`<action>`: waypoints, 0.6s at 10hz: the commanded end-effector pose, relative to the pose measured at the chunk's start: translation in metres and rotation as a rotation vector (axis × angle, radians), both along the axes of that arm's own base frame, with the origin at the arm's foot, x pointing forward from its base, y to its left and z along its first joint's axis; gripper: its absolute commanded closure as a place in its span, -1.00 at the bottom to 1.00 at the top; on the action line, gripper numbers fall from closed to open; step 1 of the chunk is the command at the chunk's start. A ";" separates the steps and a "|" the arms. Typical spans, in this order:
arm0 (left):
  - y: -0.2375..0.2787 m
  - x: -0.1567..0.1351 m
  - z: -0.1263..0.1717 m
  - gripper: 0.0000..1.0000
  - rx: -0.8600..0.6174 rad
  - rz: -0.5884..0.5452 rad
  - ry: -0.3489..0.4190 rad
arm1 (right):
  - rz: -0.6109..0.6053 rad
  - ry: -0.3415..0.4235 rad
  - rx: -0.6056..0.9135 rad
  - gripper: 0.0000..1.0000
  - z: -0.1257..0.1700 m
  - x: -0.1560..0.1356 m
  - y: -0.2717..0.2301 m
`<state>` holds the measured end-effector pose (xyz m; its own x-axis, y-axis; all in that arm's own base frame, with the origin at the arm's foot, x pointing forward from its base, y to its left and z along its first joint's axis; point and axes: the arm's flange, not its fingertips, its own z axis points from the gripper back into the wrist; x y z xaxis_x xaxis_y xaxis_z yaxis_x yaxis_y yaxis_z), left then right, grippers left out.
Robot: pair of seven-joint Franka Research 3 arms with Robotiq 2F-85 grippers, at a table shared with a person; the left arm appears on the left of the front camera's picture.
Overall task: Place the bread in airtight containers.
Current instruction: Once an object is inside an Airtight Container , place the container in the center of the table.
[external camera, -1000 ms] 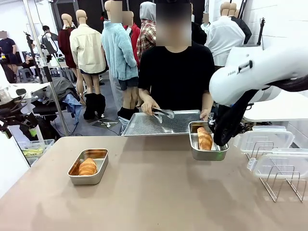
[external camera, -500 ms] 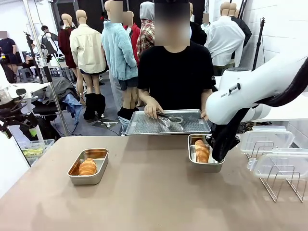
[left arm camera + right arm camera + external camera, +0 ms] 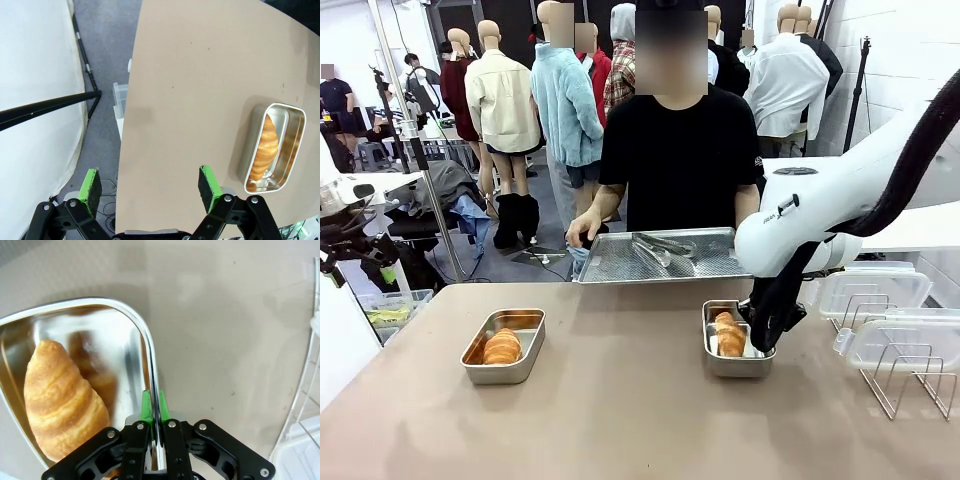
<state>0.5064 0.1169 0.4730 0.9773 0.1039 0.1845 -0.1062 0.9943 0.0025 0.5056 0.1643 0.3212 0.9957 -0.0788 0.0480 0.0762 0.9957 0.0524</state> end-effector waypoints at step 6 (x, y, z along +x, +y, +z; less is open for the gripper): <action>0.000 -0.001 0.002 -1.00 0.001 0.003 0.002 | -0.031 0.011 -0.059 -0.32 -0.002 0.017 0.016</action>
